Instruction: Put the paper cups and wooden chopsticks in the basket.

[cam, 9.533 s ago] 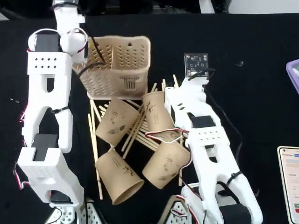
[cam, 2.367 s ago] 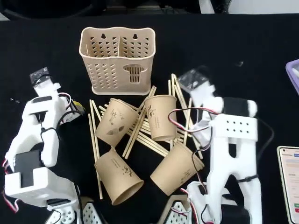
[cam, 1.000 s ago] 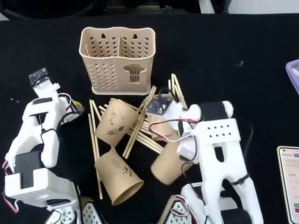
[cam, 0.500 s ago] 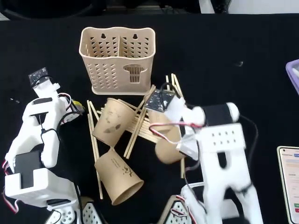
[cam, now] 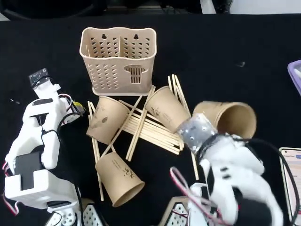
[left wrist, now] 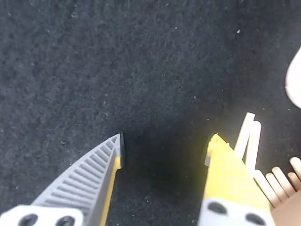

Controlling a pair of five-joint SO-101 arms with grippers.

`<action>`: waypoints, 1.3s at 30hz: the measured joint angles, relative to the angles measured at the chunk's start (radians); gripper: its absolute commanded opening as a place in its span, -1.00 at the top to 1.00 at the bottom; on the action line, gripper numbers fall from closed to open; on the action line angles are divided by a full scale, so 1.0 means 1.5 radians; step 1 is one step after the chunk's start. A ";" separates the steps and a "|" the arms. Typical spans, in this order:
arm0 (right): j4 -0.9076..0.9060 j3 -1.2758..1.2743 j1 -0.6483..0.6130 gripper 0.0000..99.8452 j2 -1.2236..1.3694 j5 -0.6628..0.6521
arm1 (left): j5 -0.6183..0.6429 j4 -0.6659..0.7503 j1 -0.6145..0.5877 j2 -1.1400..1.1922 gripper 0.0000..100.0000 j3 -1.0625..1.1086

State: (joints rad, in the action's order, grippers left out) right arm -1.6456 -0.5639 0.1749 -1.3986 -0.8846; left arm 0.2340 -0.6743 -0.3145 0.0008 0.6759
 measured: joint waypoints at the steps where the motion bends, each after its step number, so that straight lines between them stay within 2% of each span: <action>1: 0.026 0.000 0.001 0.98 -0.015 0.006 | 0.000 0.001 0.001 0.000 0.42 0.004; 7: 0.204 0.000 -0.002 0.98 -0.033 0.162 | 0.000 0.003 0.001 -0.002 0.42 0.005; 11: 0.284 0.024 -0.089 0.98 0.040 0.222 | 0.000 0.003 0.001 -0.002 0.42 0.005; 16: 0.322 0.140 -0.224 0.98 0.198 0.269 | 0.000 0.003 0.001 -0.002 0.42 0.005; 22: 0.356 0.336 -0.340 0.98 0.445 0.279 | 0.000 0.003 0.001 -0.002 0.42 0.005; 30: 0.357 0.601 -0.389 0.98 0.760 0.281 | 0.000 0.003 0.001 -0.002 0.42 0.005; 39: 0.357 0.710 -0.397 0.98 0.959 0.281 | 0.000 0.003 0.001 -0.002 0.42 0.005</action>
State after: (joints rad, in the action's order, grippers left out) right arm -1.1101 0.5010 -0.4204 0.0407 -0.4626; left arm 0.2340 -0.6697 -0.3130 -0.0023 0.6836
